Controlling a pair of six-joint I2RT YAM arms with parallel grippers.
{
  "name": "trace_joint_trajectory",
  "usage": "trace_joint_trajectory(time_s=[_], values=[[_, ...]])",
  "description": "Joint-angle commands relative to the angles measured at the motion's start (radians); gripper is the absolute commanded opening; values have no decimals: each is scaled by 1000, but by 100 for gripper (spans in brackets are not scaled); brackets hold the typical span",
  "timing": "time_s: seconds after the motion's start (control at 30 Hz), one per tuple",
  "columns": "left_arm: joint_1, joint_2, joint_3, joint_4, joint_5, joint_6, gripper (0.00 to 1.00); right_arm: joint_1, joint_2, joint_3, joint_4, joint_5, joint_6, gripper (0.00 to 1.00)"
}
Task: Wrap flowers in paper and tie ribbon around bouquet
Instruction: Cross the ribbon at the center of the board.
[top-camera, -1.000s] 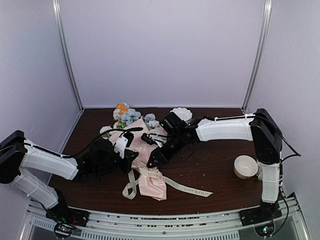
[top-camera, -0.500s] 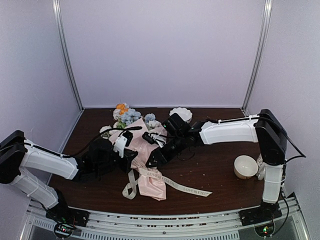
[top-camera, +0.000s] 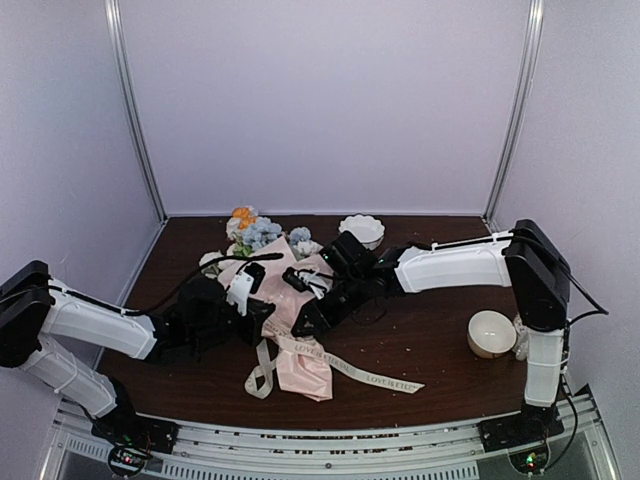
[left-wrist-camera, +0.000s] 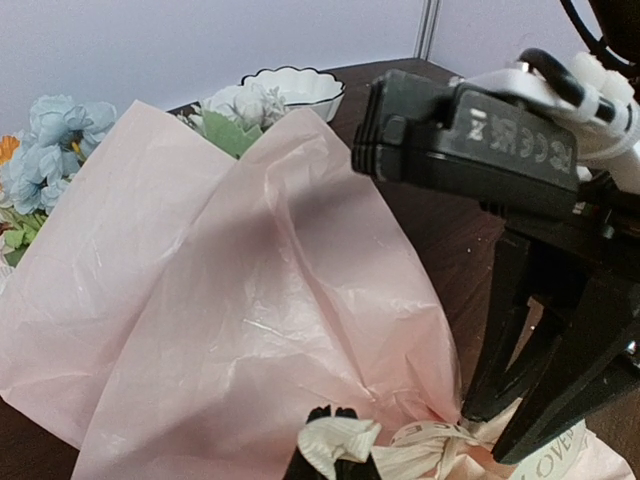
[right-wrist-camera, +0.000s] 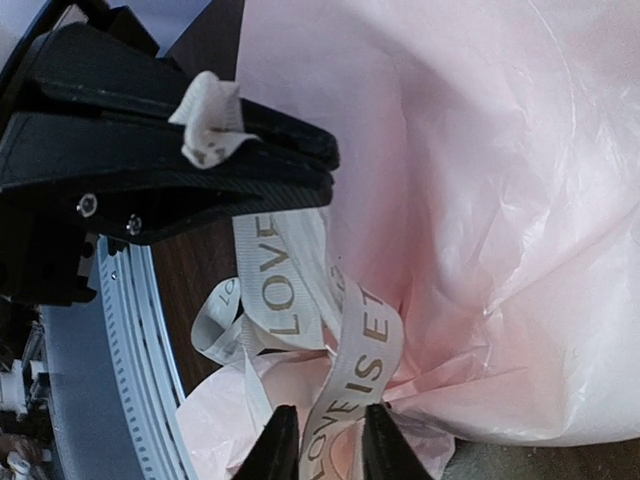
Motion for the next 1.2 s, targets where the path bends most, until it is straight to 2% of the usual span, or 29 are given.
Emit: trace_joint_trajectory(time_s=[0.0, 0.1, 0.2, 0.3, 0.4, 0.43, 0.53, 0.6, 0.7, 0.77, 0.9, 1.03, 1.07, 1.17], values=[[9, -14, -10, 14, -19, -16, 0, 4, 16, 3, 14, 40, 0, 13], [9, -19, -13, 1, -27, -27, 0, 3, 4, 3, 17, 45, 2, 0], [9, -40, -24, -10, -53, -48, 12, 3, -14, 2, 18, 41, 3, 0], [11, -68, -46, -14, -86, -77, 31, 2, -27, 3, 12, 33, 1, 0], [14, -98, -59, -50, -134, -129, 63, -2, -42, 8, -3, 4, -8, 0], [15, -110, -65, -63, -149, -143, 70, -4, -50, 8, -8, -7, -12, 0], [16, -160, -94, -68, -169, -170, 84, -10, -61, 11, -15, -45, -21, 0], [16, -202, -114, -58, -152, -168, 89, -10, -58, 17, -24, -58, -29, 0], [15, -258, -137, -40, -105, -128, 90, -13, -55, 21, -26, -76, -33, 0], [3, -274, -138, -30, -89, -86, 85, -17, -58, 21, -19, -97, -29, 0], [-43, -311, -156, -10, -213, -52, 83, -30, -68, 25, -13, -112, -19, 0], [-46, -387, -223, 99, -243, -10, 81, -39, -81, 13, 14, -154, 7, 0], [-50, -396, -211, 78, -237, 24, 78, -42, -82, 10, 24, -166, 12, 0], [-122, -369, -121, -12, -247, 204, 60, -49, -77, 16, 33, -179, 24, 0]])
